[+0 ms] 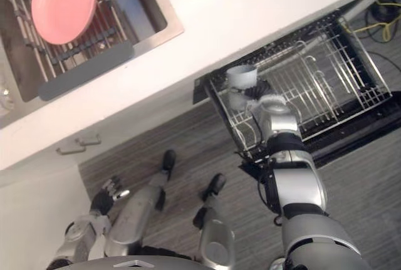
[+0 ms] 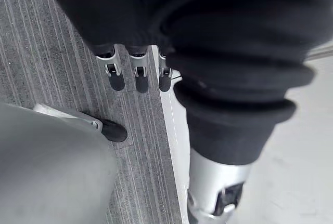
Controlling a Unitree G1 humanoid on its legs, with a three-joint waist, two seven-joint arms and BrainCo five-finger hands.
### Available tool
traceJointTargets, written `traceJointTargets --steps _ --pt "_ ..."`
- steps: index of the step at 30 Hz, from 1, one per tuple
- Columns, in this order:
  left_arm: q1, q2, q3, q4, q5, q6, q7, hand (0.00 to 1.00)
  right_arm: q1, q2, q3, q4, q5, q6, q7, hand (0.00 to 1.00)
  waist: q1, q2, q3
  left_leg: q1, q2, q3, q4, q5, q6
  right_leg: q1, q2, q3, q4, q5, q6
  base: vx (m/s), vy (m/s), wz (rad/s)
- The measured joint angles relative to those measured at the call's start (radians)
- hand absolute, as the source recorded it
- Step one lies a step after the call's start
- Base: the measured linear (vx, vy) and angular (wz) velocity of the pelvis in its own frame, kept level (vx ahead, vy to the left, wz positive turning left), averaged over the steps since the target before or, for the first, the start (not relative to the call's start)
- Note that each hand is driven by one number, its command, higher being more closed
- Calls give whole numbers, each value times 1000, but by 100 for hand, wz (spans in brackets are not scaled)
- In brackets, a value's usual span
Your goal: Walk over to the sink, pick up the cup, carry it to the dishwasher, place the cup inside the dishwasher, then close the dishwasher door
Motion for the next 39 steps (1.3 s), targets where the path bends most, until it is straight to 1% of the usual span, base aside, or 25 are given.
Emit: traceJointTargets --steps 1,3,4,5,9,13,14,16,17,20,22,23,25,26,28,29,30,31,32,33,34,35,37,38,39 --pt "-6 1 0 10 -16 20 -17 0 -21 0 1 35 -17 3 8 100 -2 1 0 -8 0 -3 -2 3 -1 -7 1 -5 0 0 0 20 -6 7" --pt "-8 2 1 14 -36 34 -32 0 -36 -5 0 65 -18 11 23 100 -1 4 2 -12 0 -4 -7 8 0 -15 1 -6 0 1 0 0 0 0" --pt "-12 1 -2 18 -43 40 -39 0 -40 -10 0 75 -18 18 26 100 -1 11 5 -11 0 -6 -13 12 0 -16 1 -8 0 1 -1 33 -9 3" --pt "-16 0 -2 25 -48 45 -46 0 -41 -10 0 81 -21 19 24 0 -2 16 8 -11 0 -7 -19 17 0 -19 1 -9 0 1 0 35 -9 3" --pt "-23 -3 -4 38 -58 48 -51 0 -52 -9 -1 105 -37 33 23 0 -4 22 10 -11 1 -7 -19 18 -2 -19 2 -10 0 1 -1 40 -11 -1" --pt "-23 -3 -8 38 -60 48 -51 0 -56 -9 -4 103 -32 24 19 0 -8 22 10 2 2 -3 -20 18 -2 -9 2 -8 0 0 -1 37 -10 -3" --pt "-23 -3 -9 38 -60 48 -51 0 -56 -9 -6 100 -21 17 18 0 -8 22 10 4 2 -2 -20 18 -2 -7 2 -8 0 0 -1 0 0 0" --pt "-23 -3 -9 41 -57 47 -50 0 -55 -9 -37 93 75 1 13 0 -13 22 10 13 4 0 -21 18 -2 1 3 -8 0 1 -2 0 0 0" --pt "-23 -3 -9 43 -57 46 -50 0 -54 -8 -37 88 87 -2 13 0 -15 22 10 18 4 1 -23 18 -2 4 3 -7 0 1 -2 23 -8 -3" --pt "-23 0 -7 46 -31 46 -48 0 -21 -8 -42 -36 144 -22 15 0 -28 22 10 36 7 8 -39 20 -6 11 6 0 0 1 -4 24 -10 -7" --pt "-21 0 -2 48 -22 45 -48 0 47 1 -88 -157 186 -62 17 0 -39 19 11 60 12 10 -55 27 -6 27 10 9 0 0 -5 49 -27 -6" --pt "-18 1 2 48 -22 42 -47 0 77 14 -110 -210 191 -74 17 0 -46 14 14 70 13 12 -55 27 -6 35 11 11 0 -1 -6 53 -30 -5" --pt "-15 1 9 49 -20 36 -47 0 119 29 -122 -281 193 -82 18 0 -55 8 17 83 15 15 -55 26 -8 46 12 15 0 -3 -6 44 -24 -11" --pt "-4 1 30 49 -17 24 -47 0 183 57 -132 -380 206 -88 24 0 -66 -5 14 96 20 27 -56 22 -12 52 15 23 0 -4 -8 57 -34 -21" --pt "8 3 49 55 -5 15 -42 0 279 122 -163 -502 233 -101 23 0 -87 -26 6 113 26 38 -56 16 -18 63 20 40 0 -9 -8 60 -40 -23" --pt "22 3 72 57 10 6 -36 0 354 171 -167 -583 243 -114 27 0 -102 -46 -5 125 30 46 -56 9 -22 71 23 45 0 -14 -12 62 -48 -19" --pt "30 5 86 68 18 1 -33 0 420 212 -169 -648 257 -122 31 0 -111 -62 -20 133 33 52 -57 1 -25 76 26 49 0 -18 -14 81 -61 -31" --pt "40 10 104 84 21 -5 -28 0 504 264 -167 -715 269 -133 39 0 -117 -86 -48 142 39 66 -57 -12 -31 77 30 67 0 -24 -16 78 -56 -29" --pt "45 11 113 95 22 -7 -28 0 546 290 -168 -747 271 -139 44 0 -122 -97 -66 144 41 72 -57 -19 -35 76 33 71 0 -26 -17 103 -61 -32" --pt "55 14 127 108 31 -10 -26 0 632 337 -168 -811 282 -160 64 0 -133 -113 -92 158 46 78 -56 -22 -34 86 36 74 0 -30 -17 125 -66 -19" --pt "63 13 145 116 45 -11 -24 0 706 370 -166 -871 300 -187 86 0 -141 -123 -109 179 48 83 -56 -24 -36 106 38 78 0 -35 -14 144 -73 -14" --pt "64 10 156 124 51 -12 -21 0 734 383 -165 -893 307 -198 101 0 -145 -126 -116 191 49 85 -56 -28 -39 116 38 80 0 -38 -12 120 -58 -9" --pt "93 0 179 130 59 -12 -6 0 800 423 -147 -969 360 -237 163 0 -157 -127 -163 217 50 91 -56 -39 -42 139 40 89 0 -46 -8 75 -29 -11" --pt "101 -3 187 130 60 -13 -6 0 805 430 -142 -980 369 -248 179 0 -157 -126 -170 228 50 92 -56 -43 -42 147 40 92 0 -48 -8 59 -17 -11" --pt "118 -9 198 134 72 -14 -2 0 813 449 -139 -1001 389 -257 206 0 -156 -124 -193 239 50 93 -56 -48 -43 158 40 94 0 -52 -7 52 -13 -5"
